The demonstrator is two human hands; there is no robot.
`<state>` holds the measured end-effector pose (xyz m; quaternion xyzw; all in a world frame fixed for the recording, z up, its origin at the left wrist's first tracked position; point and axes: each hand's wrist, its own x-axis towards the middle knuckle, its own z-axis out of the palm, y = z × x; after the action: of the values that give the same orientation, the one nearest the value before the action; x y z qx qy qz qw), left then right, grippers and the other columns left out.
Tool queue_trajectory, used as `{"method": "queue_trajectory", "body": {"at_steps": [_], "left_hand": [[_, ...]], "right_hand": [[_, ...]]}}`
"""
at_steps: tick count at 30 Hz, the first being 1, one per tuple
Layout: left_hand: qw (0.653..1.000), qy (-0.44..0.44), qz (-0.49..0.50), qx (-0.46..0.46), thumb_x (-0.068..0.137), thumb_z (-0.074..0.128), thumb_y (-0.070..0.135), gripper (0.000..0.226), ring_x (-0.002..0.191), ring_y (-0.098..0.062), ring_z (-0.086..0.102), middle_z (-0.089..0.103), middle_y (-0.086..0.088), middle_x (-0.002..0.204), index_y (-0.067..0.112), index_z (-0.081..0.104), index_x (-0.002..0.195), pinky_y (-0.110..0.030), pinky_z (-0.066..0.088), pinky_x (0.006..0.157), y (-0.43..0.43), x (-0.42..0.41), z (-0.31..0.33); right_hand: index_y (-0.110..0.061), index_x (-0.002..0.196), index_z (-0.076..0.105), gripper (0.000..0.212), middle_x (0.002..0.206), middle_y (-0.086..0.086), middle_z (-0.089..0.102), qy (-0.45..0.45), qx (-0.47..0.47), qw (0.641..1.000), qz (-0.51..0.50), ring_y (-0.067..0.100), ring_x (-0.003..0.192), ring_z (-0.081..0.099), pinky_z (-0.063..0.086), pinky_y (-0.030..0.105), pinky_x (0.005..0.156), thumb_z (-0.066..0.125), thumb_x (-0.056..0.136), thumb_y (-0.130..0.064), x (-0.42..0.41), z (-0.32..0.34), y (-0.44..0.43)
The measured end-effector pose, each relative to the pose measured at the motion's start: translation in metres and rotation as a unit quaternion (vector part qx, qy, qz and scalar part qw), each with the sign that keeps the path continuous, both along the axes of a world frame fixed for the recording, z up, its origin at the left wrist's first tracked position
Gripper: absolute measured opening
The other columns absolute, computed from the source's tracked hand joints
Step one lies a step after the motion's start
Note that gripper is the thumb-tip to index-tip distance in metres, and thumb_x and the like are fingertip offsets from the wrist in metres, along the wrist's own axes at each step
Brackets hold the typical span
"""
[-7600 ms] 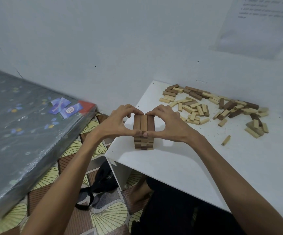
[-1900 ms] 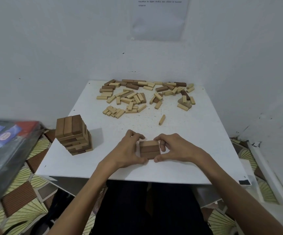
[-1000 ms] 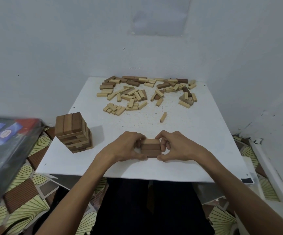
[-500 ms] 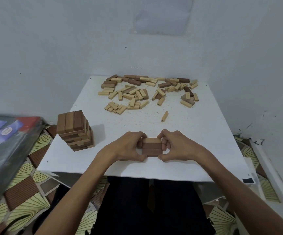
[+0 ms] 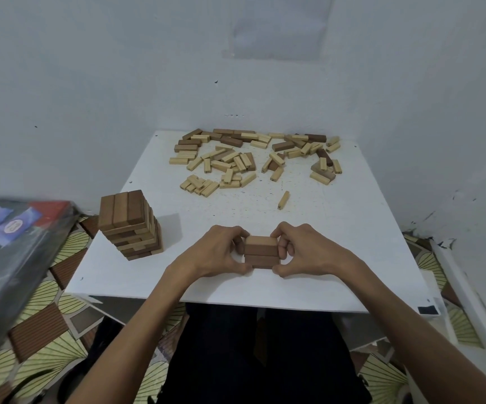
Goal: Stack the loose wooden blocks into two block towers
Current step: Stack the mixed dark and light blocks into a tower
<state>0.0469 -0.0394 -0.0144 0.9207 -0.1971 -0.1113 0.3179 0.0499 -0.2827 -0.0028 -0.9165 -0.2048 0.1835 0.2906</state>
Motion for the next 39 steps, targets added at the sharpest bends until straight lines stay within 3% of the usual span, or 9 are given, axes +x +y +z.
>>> {"method": "queue_trajectory", "body": {"at_steps": [4,10,22,28,34,39], "left_hand": [[1.000,0.009,-0.011,0.003,0.073,0.088,0.031,0.063,0.071,0.007,0.055,0.066,0.010,0.091,0.016,0.062,0.129,-0.011,0.039,0.064,-0.002,0.000,0.000],[0.999,0.013,-0.021,0.023,0.075,0.086,0.030,0.062,0.075,-0.003,0.055,0.065,0.009,0.093,0.015,0.059,0.129,-0.013,0.039,0.067,-0.004,0.002,0.002],[0.999,0.014,-0.023,0.034,0.071,0.086,0.034,0.062,0.075,-0.005,0.058,0.063,0.011,0.088,0.016,0.058,0.123,-0.018,0.043,0.069,-0.005,0.003,0.000],[0.998,-0.042,-0.019,0.048,0.065,0.080,0.051,0.059,0.075,-0.007,0.051,0.052,0.013,0.084,0.028,0.057,0.114,-0.025,0.037,0.067,0.002,0.003,0.006],[0.994,-0.104,0.001,-0.017,0.062,0.071,0.066,0.070,0.105,0.002,0.047,0.046,0.014,0.108,0.031,0.064,0.123,-0.013,0.036,0.083,0.016,-0.003,0.037],[0.987,-0.160,0.016,-0.028,0.066,0.073,0.066,0.062,0.122,-0.001,0.043,0.048,0.021,0.124,0.035,0.065,0.118,-0.028,0.043,0.098,0.036,-0.007,0.083]], "right_hand": [[-0.023,0.120,0.051,0.057,0.088,-0.011,0.066,0.006,-0.004,1.000,-0.001,-0.001,0.080,0.054,0.039,0.014,0.068,0.083,0.074,-0.033,0.000,0.001,0.001],[-0.022,0.121,0.052,0.057,0.087,-0.012,0.066,0.004,-0.005,1.000,-0.002,-0.004,0.083,0.052,0.038,0.016,0.070,0.083,0.074,-0.032,0.000,0.000,0.000],[-0.024,0.119,0.052,0.056,0.087,-0.013,0.065,-0.014,-0.010,1.000,-0.008,-0.001,0.089,0.051,0.052,0.030,0.078,0.081,0.072,-0.035,-0.002,-0.003,0.001],[-0.030,0.117,0.054,0.057,0.090,-0.013,0.060,-0.090,-0.025,0.996,-0.011,0.003,0.078,0.054,0.046,0.023,0.065,0.078,0.068,-0.047,-0.008,0.001,0.000],[-0.034,0.122,0.053,0.061,0.130,-0.020,0.046,-0.132,0.075,0.988,0.002,0.005,0.117,0.048,0.042,0.023,0.086,0.078,0.068,-0.049,-0.001,0.024,-0.006],[-0.034,0.126,0.055,0.058,0.147,-0.025,0.039,-0.155,0.158,0.975,0.019,0.004,0.137,0.040,0.042,0.021,0.094,0.078,0.074,-0.046,0.007,0.060,0.008]]}}
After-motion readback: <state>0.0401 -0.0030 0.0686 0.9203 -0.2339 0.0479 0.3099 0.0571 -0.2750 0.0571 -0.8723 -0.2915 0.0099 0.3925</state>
